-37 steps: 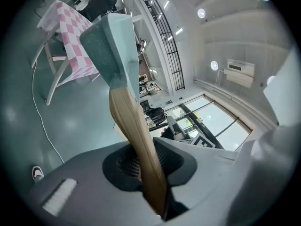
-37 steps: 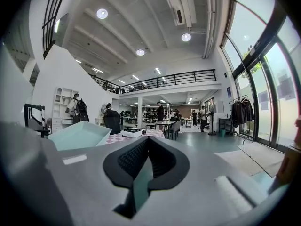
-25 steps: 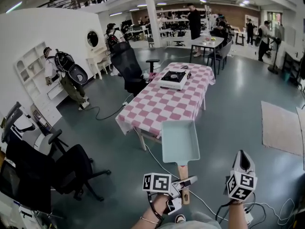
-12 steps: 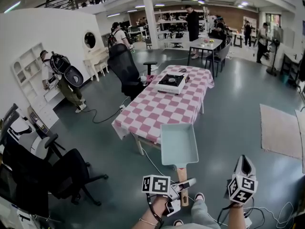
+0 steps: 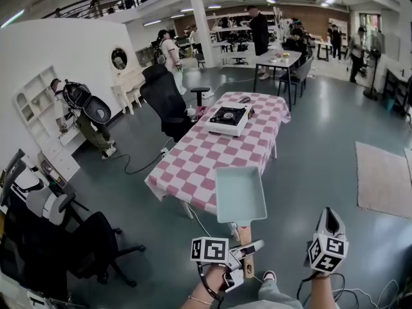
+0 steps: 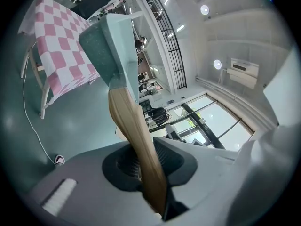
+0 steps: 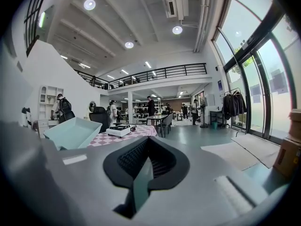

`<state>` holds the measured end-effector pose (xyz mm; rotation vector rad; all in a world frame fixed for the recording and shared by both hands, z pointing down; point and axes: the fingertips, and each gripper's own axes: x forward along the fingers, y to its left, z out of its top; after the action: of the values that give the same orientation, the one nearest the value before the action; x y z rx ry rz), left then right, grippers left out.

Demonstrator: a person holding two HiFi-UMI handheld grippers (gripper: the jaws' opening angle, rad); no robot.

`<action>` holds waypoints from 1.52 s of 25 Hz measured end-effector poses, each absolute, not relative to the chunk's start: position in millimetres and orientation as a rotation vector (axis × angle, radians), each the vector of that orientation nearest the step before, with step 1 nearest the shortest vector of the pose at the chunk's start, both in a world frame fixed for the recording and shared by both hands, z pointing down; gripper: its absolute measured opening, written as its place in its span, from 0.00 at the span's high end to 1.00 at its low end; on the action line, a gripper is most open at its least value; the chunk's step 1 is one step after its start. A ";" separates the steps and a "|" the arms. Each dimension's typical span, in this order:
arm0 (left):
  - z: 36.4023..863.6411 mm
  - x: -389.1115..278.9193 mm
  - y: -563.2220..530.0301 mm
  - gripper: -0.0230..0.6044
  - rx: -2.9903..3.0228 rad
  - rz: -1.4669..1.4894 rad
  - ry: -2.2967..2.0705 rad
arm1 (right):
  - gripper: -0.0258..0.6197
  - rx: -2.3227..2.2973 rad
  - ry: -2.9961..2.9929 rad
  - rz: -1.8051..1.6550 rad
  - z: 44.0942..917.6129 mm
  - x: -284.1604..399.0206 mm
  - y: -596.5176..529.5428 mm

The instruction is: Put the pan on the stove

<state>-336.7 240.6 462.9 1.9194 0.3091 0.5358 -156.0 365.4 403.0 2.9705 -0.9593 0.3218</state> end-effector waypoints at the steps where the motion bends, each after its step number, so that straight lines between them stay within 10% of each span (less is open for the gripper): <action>1: 462.6 -327.2 237.2 0.86 1.921 0.535 0.305 | 0.95 2.960 -0.969 0.325 403.1 -146.9 360.8; 38: 467.2 -72.1 138.7 0.86 1.917 0.462 0.141 | 0.95 2.917 -1.045 0.436 434.6 127.9 289.8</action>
<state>-72.1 138.7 467.2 1.9171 0.1413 0.4623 127.9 289.8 434.6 2.9174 -1.0451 0.4360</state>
